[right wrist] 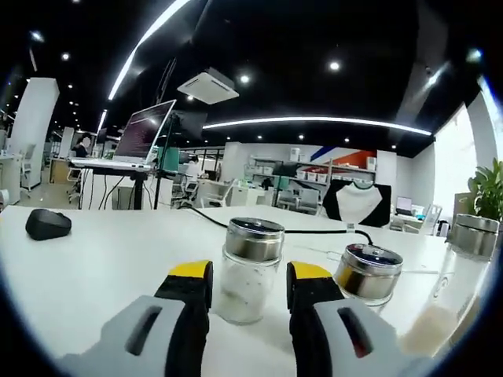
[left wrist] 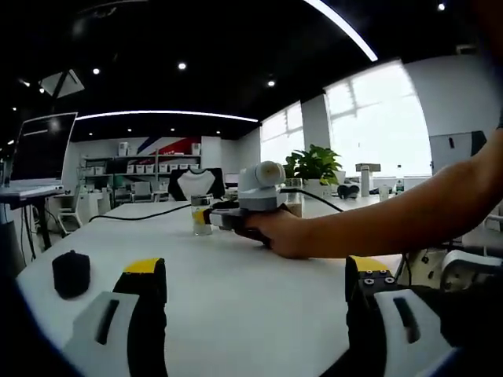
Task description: Rotate the seasoning bottle until the label or dispensing opening points toward the visible target arrow and the bottle remains upright within the marked orientation range
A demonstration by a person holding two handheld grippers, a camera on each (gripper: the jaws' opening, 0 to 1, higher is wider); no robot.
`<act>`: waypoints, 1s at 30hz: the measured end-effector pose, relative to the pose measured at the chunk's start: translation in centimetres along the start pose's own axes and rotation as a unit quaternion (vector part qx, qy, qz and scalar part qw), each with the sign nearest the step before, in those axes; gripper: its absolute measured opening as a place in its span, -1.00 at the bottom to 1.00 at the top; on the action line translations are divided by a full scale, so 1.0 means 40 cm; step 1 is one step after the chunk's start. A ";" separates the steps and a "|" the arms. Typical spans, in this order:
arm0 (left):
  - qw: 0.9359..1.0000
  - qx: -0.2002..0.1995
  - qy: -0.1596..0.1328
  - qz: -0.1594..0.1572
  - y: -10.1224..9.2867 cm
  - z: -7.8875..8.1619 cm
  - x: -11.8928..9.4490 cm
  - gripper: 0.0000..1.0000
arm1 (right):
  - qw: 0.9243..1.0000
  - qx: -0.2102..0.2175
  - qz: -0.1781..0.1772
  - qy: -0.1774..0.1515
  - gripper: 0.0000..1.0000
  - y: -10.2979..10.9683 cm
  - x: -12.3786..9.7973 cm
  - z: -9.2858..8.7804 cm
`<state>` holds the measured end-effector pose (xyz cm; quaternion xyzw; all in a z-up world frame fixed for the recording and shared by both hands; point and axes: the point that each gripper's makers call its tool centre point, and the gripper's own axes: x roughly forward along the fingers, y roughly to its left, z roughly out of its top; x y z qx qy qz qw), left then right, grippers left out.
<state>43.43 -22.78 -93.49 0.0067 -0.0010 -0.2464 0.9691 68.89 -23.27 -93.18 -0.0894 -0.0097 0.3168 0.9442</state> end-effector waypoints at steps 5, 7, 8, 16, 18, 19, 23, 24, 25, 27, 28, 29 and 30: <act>1.000 0.001 0.000 0.001 0.002 0.002 -0.002 0.99 | 1.000 0.000 -0.001 0.004 -0.35 -0.001 0.019 -0.003; 1.000 0.002 -0.001 0.002 0.003 0.003 -0.002 0.99 | 1.000 -0.003 0.004 0.014 -0.34 0.006 0.027 -0.011; 1.000 0.000 -0.001 0.003 0.005 0.003 -0.002 0.99 | 1.000 -0.006 0.002 0.015 -0.33 0.006 0.030 -0.011; 1.000 -0.002 -0.001 0.002 0.006 0.003 -0.002 0.99 | 1.000 -0.009 -0.002 0.015 -0.36 -0.001 0.040 -0.011; 1.000 -0.004 -0.003 0.002 0.008 0.005 -0.003 0.99 | 1.000 -0.010 0.000 0.014 -0.36 -0.001 0.038 -0.011; 1.000 -0.005 -0.004 0.002 0.008 0.007 -0.003 0.99 | 1.000 -0.007 0.001 0.014 -0.37 -0.002 0.036 -0.011; 1.000 -0.004 -0.005 0.003 0.008 0.009 -0.003 0.99 | 1.000 0.014 0.009 0.012 -0.39 0.000 0.026 -0.010; 1.000 -0.004 -0.005 0.002 0.007 0.008 -0.003 0.99 | 1.000 0.014 0.009 0.012 -0.39 0.000 0.025 -0.010; 1.000 -0.004 -0.004 0.002 0.006 0.008 -0.002 0.99 | 1.000 0.016 0.009 0.012 -0.39 0.001 0.024 -0.010; 1.000 -0.006 -0.004 0.001 0.004 0.007 0.000 0.99 | 1.000 0.020 0.010 0.012 -0.39 0.002 0.023 -0.010; 1.000 -0.005 -0.003 -0.001 0.001 0.006 0.001 0.99 | 1.000 0.020 0.011 0.012 -0.39 0.002 0.023 -0.010; 1.000 -0.003 -0.003 -0.002 -0.002 0.006 0.001 0.99 | 1.000 0.020 0.011 0.012 -0.40 0.002 0.022 -0.010; 1.000 -0.001 -0.002 -0.002 -0.003 0.006 0.002 0.99 | 1.000 0.022 0.012 0.012 -0.40 0.002 0.021 -0.010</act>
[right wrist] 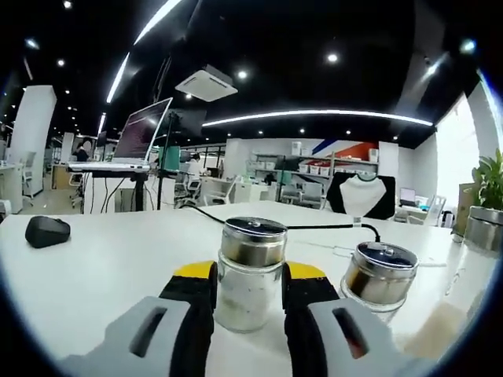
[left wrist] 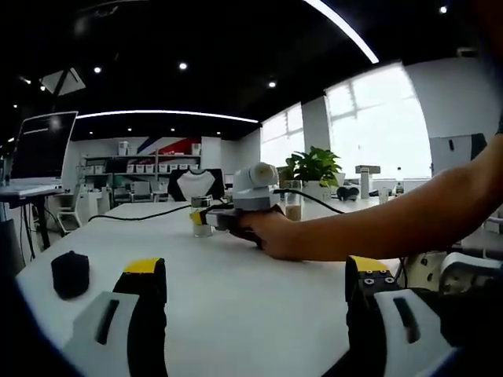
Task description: Rotate the seasoning bottle until the label or dispensing opening points toward the visible target arrow and the bottle remains upright within the marked orientation range
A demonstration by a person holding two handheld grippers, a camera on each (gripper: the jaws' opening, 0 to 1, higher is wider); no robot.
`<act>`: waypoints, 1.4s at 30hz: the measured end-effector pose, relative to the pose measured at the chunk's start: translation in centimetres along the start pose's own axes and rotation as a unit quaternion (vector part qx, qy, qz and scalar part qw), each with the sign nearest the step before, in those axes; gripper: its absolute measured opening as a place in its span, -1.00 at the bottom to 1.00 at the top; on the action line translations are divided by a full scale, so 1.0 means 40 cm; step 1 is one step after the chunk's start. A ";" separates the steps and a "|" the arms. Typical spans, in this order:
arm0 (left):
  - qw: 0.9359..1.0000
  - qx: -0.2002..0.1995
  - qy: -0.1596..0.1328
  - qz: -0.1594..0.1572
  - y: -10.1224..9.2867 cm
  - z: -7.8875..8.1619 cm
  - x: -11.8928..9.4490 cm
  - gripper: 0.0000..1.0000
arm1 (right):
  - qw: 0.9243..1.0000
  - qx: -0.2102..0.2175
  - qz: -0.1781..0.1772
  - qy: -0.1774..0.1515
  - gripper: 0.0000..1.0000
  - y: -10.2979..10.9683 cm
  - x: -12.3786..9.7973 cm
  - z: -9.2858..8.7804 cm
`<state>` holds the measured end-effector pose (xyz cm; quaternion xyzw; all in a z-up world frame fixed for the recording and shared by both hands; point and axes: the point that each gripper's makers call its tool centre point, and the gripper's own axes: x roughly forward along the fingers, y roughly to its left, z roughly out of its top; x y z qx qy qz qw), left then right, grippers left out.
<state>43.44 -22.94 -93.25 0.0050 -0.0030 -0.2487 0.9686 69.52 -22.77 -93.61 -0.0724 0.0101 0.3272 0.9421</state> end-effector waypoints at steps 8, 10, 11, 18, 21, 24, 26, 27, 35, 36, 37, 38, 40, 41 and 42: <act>1.000 -0.002 0.000 0.002 0.007 -0.001 -0.002 0.99 | 1.000 0.028 0.009 -0.003 -0.41 0.005 -0.014 0.003; 1.000 -0.002 0.001 0.004 0.009 -0.003 -0.002 0.99 | 0.999 0.033 0.012 -0.003 -0.41 0.009 -0.021 0.005; 1.000 -0.002 0.002 0.004 0.010 -0.004 -0.001 0.99 | 0.999 0.034 0.017 -0.005 -0.41 0.014 -0.024 0.006; 1.000 0.000 0.001 0.005 0.010 -0.003 -0.001 0.99 | 0.998 0.048 0.033 -0.015 -0.42 0.030 -0.038 0.018; 1.000 0.001 0.001 0.005 0.010 -0.004 -0.001 0.99 | 0.998 0.053 0.041 -0.022 -0.42 0.036 -0.053 0.025; 1.000 0.000 0.001 0.005 0.011 -0.004 0.000 0.99 | 0.996 0.059 0.052 -0.029 -0.43 0.040 -0.072 0.032; 1.000 0.000 0.001 0.005 0.012 -0.006 0.002 0.99 | 0.996 0.063 0.058 -0.031 -0.43 0.042 -0.084 0.033; 1.000 0.001 0.000 0.005 0.012 -0.005 0.002 0.99 | 0.996 0.063 0.060 -0.032 -0.43 0.043 -0.089 0.033; 1.000 0.008 -0.008 0.006 0.012 0.006 0.008 0.98 | 0.994 0.049 0.086 -0.039 -0.43 0.059 -0.144 0.042; 1.000 0.010 -0.008 0.005 0.011 0.006 0.011 0.96 | 0.994 0.046 0.087 -0.040 -0.43 0.060 -0.152 0.043; 1.000 0.013 -0.005 0.002 0.007 0.005 0.015 0.95 | 0.994 0.044 0.090 -0.041 -0.43 0.061 -0.157 0.044; 1.000 0.015 -0.004 0.000 0.006 0.004 0.016 0.95 | 0.994 0.040 0.094 -0.042 -0.43 0.062 -0.164 0.045; 1.000 0.019 -0.002 0.000 0.004 0.004 0.022 0.95 | 0.994 0.033 0.097 -0.044 -0.43 0.064 -0.179 0.048; 1.000 0.020 -0.002 -0.001 0.002 0.004 0.025 0.96 | 0.994 0.029 0.099 -0.046 -0.43 0.064 -0.185 0.049; 1.000 0.020 -0.003 -0.002 0.002 0.005 0.026 0.96 | 0.994 0.026 0.100 -0.046 -0.43 0.064 -0.191 0.050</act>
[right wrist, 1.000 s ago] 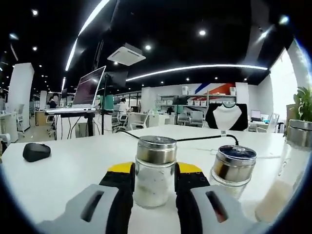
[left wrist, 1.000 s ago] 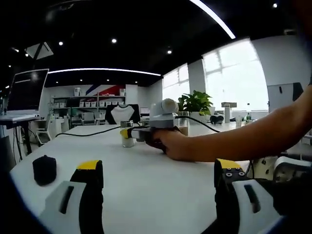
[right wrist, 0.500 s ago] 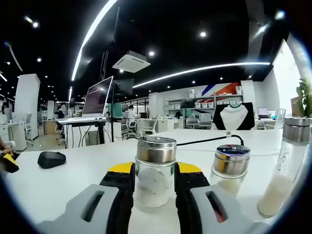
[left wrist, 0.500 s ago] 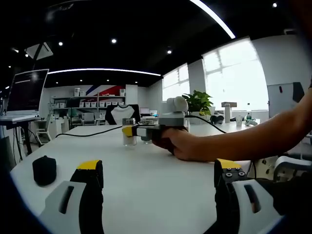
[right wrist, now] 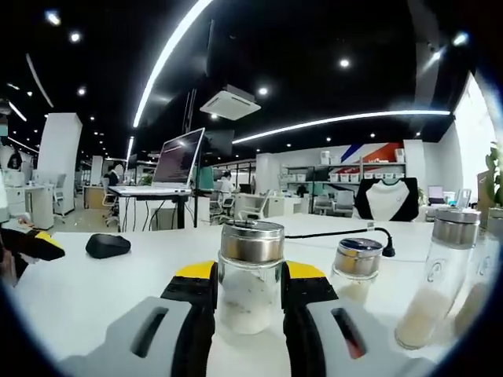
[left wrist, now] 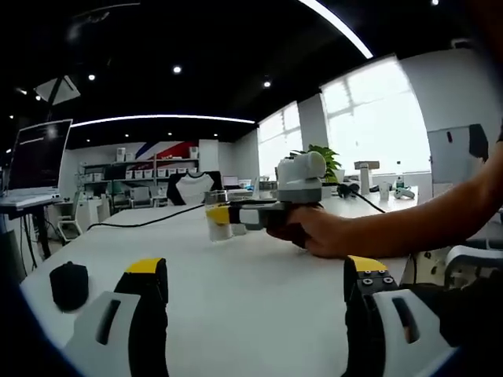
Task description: Rotate the seasoning bottle until the label or dispensing opening points toward the visible target arrow and the bottle remains upright within the marked orientation range
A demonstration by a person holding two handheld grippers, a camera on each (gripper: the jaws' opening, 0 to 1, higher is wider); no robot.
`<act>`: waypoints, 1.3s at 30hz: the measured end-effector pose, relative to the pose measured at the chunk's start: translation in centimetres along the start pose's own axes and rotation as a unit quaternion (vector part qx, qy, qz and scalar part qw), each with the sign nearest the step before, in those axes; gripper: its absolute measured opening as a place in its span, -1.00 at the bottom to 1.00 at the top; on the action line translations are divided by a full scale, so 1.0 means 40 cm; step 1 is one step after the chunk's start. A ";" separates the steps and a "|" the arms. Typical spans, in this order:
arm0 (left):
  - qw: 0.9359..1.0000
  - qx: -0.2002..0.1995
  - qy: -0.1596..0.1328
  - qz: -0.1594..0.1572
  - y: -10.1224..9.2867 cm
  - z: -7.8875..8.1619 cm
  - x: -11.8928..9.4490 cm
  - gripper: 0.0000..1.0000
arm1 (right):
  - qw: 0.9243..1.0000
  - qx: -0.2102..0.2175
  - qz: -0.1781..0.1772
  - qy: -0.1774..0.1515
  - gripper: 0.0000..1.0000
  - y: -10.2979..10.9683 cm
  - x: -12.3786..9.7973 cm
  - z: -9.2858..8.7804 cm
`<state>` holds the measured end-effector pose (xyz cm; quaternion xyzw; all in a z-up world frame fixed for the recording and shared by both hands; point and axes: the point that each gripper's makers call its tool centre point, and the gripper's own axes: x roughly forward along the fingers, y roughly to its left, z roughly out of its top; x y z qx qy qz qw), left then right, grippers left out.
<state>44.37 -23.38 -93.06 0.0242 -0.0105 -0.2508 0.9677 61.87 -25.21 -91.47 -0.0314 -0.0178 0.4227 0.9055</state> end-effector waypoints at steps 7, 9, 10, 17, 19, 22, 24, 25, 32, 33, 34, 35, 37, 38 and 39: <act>1.000 0.007 -0.011 -0.019 -0.006 0.011 0.025 0.95 | 1.000 -0.013 0.015 -0.007 -0.43 0.005 -0.056 0.016; 1.000 0.003 -0.013 -0.023 -0.003 0.013 0.030 0.94 | 1.000 -0.018 0.021 -0.010 -0.43 0.012 -0.072 0.023; 0.999 -0.002 -0.016 -0.030 -0.003 0.014 0.037 0.93 | 0.999 -0.024 0.027 -0.011 -0.43 0.018 -0.083 0.027; 0.998 -0.018 -0.023 -0.054 -0.010 0.024 0.076 0.91 | 0.998 -0.028 0.053 -0.026 -0.42 0.048 -0.149 0.057; 0.998 -0.018 -0.016 -0.062 -0.019 0.027 0.081 0.91 | 0.998 -0.028 0.057 -0.029 -0.42 0.052 -0.161 0.063; 0.997 -0.021 -0.014 -0.070 -0.033 0.031 0.082 0.90 | 0.997 -0.025 0.063 -0.034 -0.42 0.058 -0.177 0.071; 0.997 -0.013 -0.008 -0.072 -0.038 0.029 0.088 0.88 | 0.997 -0.025 0.068 -0.036 -0.42 0.066 -0.188 0.074; 0.997 -0.012 -0.002 -0.071 -0.038 0.028 0.095 0.87 | 0.996 -0.026 0.073 -0.037 -0.42 0.073 -0.195 0.077; 0.994 -0.021 -0.011 -0.105 -0.078 0.042 0.137 0.58 | 0.992 -0.025 0.109 -0.054 -0.42 0.120 -0.238 0.094; 0.994 -0.023 -0.012 -0.109 -0.084 0.043 0.143 0.53 | 0.991 -0.024 0.115 -0.056 -0.42 0.128 -0.245 0.095; 0.993 -0.023 -0.011 -0.111 -0.088 0.042 0.146 0.46 | 0.991 -0.023 0.118 -0.058 -0.42 0.132 -0.249 0.096; 0.993 -0.019 -0.010 -0.119 -0.096 0.042 0.150 0.36 | 0.990 -0.021 0.122 -0.062 -0.42 0.137 -0.255 0.098; 0.991 0.003 -0.001 -0.136 -0.113 0.035 0.155 0.26 | 0.989 -0.019 0.129 -0.067 -0.42 0.143 -0.262 0.101; 0.991 0.008 0.001 -0.136 -0.113 0.034 0.157 0.24 | 0.989 -0.017 0.131 -0.069 -0.42 0.145 -0.265 0.102; 0.991 0.020 0.005 -0.132 -0.110 0.029 0.164 0.24 | 0.988 -0.014 0.134 -0.070 -0.42 0.146 -0.269 0.102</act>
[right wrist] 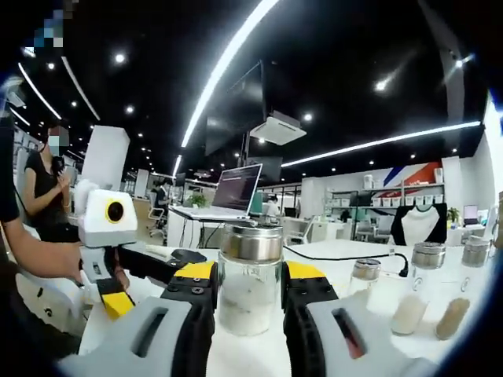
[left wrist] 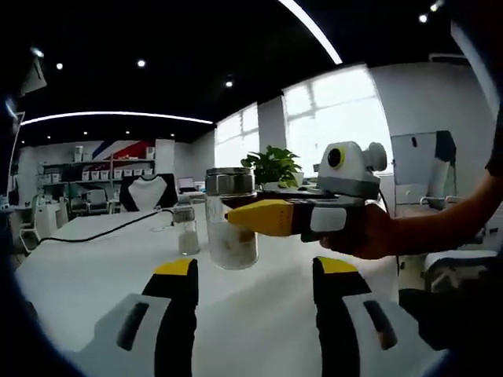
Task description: Rotate the seasoning bottle until the label or dispensing opening points toward the visible target arrow and the bottle remains upright within the marked orientation range
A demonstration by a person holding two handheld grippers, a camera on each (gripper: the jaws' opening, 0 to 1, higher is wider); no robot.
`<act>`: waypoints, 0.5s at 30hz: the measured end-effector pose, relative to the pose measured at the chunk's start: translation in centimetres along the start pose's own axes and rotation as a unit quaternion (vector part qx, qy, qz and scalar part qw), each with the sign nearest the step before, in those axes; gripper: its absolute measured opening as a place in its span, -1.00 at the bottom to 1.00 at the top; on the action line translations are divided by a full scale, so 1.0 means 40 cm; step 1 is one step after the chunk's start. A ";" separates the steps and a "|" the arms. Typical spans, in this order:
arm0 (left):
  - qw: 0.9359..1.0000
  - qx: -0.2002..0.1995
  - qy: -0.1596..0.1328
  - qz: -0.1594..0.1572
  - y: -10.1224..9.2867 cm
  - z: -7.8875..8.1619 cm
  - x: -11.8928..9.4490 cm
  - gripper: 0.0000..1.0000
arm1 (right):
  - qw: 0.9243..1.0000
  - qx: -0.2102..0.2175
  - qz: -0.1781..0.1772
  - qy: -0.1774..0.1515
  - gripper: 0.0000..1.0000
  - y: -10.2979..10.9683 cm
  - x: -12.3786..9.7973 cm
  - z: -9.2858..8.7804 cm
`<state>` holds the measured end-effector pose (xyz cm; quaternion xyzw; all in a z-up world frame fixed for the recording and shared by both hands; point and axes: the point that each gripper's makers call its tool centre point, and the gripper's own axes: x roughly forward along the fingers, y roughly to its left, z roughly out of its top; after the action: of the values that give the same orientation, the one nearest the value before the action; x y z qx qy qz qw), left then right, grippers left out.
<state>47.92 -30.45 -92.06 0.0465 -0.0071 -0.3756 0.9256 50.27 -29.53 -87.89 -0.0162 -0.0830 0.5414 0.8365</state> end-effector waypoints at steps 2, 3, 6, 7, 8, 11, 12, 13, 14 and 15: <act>1.000 0.011 0.006 0.002 0.004 -0.004 0.008 0.22 | 1.000 0.003 0.009 -0.004 -0.42 0.007 -0.006 -0.002; 1.000 0.013 0.007 -0.003 0.002 -0.005 0.013 0.19 | 1.000 0.009 0.014 -0.003 -0.42 0.010 -0.009 -0.005; 1.000 0.006 0.007 -0.016 -0.002 -0.005 0.019 0.10 | 0.999 0.024 0.022 -0.004 -0.42 0.017 -0.017 -0.008; 1.000 0.002 0.004 -0.020 -0.004 -0.002 0.020 0.09 | 0.999 0.029 0.028 -0.005 -0.42 0.021 -0.021 -0.009; 1.000 0.001 0.002 -0.021 -0.004 -0.001 0.021 0.08 | 0.999 0.035 0.032 -0.004 -0.42 0.024 -0.024 -0.011; 1.000 -0.002 0.000 -0.028 -0.007 0.002 0.028 0.03 | 0.998 0.048 0.042 -0.005 -0.42 0.030 -0.031 -0.015; 0.999 -0.003 0.003 -0.032 -0.009 -0.001 0.032 0.02 | 0.997 0.057 0.045 -0.004 -0.42 0.031 -0.032 -0.015; 0.999 -0.002 0.007 -0.036 -0.012 -0.004 0.034 0.02 | 0.997 0.060 0.047 -0.005 -0.42 0.032 -0.033 -0.013; 0.999 -0.001 0.012 -0.039 -0.014 -0.008 0.036 0.01 | 0.997 0.062 0.049 -0.007 -0.42 0.034 -0.034 -0.012; 0.999 0.002 0.015 -0.041 -0.015 -0.010 0.038 0.00 | 0.997 0.064 0.052 -0.008 -0.42 0.036 -0.035 -0.010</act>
<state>48.62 -31.88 -92.56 0.0537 0.0078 -0.4127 0.9093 48.47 -30.17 -88.61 0.0380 -0.0539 0.5884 0.8058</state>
